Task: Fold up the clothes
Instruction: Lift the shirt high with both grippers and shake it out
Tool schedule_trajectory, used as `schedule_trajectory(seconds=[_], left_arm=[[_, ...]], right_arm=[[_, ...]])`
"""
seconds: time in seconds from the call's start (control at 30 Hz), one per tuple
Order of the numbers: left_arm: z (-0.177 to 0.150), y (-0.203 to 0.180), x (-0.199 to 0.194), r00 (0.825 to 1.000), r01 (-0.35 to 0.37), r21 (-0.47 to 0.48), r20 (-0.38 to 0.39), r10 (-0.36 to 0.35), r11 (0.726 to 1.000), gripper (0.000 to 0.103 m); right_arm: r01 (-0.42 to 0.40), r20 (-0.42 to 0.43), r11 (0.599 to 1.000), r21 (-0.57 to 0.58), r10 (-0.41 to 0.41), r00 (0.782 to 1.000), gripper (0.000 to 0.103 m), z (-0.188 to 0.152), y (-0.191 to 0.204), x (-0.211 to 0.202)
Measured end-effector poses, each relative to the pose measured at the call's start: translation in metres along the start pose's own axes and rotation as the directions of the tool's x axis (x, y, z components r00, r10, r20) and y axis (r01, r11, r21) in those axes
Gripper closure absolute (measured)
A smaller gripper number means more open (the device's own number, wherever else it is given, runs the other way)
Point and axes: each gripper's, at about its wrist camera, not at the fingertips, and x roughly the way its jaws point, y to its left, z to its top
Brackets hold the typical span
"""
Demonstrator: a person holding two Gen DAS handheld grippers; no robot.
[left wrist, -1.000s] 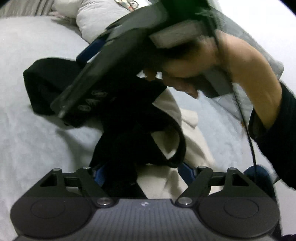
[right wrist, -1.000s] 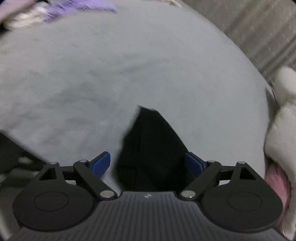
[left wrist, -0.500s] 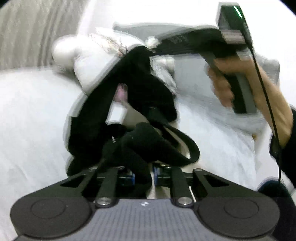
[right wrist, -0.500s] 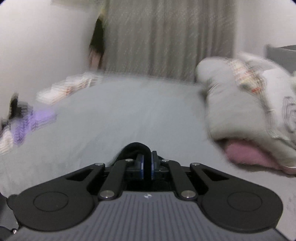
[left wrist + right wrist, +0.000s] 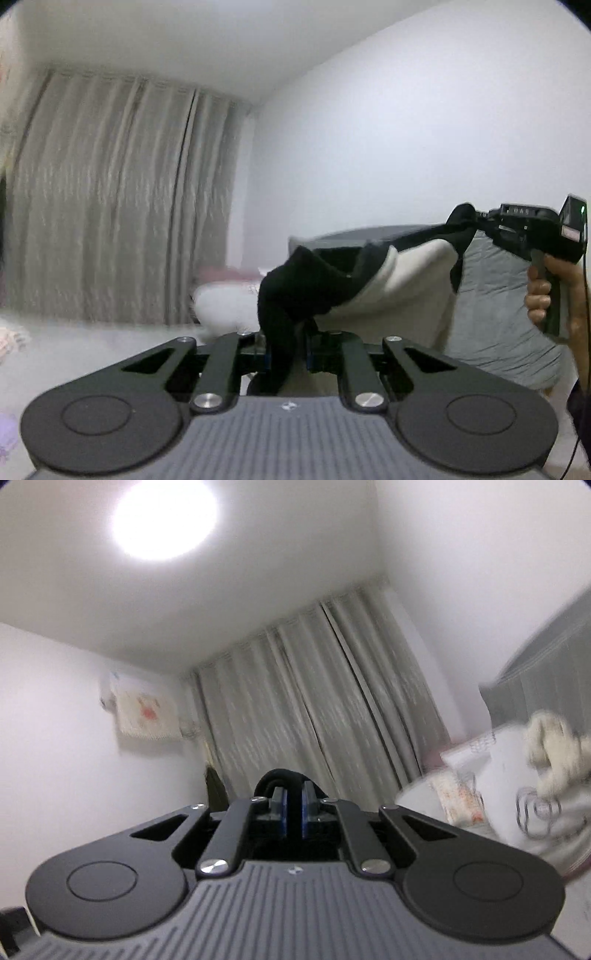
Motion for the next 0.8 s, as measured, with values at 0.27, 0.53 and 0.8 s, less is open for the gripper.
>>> schedule_trajectory(seconds=[0.27, 0.53, 0.8], left_arm=[[0.039, -0.014, -0.005, 0.997, -0.051, 0.072, -0.047, 0.055, 0.996, 0.087], [0.03, 0.002, 0.058, 0.992, 0.015, -0.046, -0.122, -0.021, 0.999, 0.087], [0.014, 0.03, 0.075, 0.989, 0.027, -0.201, -0.139, -0.056, 0.979, 0.086]], right_arm=[[-0.018, 0.014, 1.0, 0.009, 0.018, 1.0, 0.095, 0.03, 0.008, -0.019], [0.044, 0.025, 0.999, 0.0, -0.044, 0.999, 0.095, 0.04, -0.012, -0.03], [0.082, -0.038, 0.997, 0.007, -0.082, 0.996, 0.095, 0.008, -0.042, 0.009]])
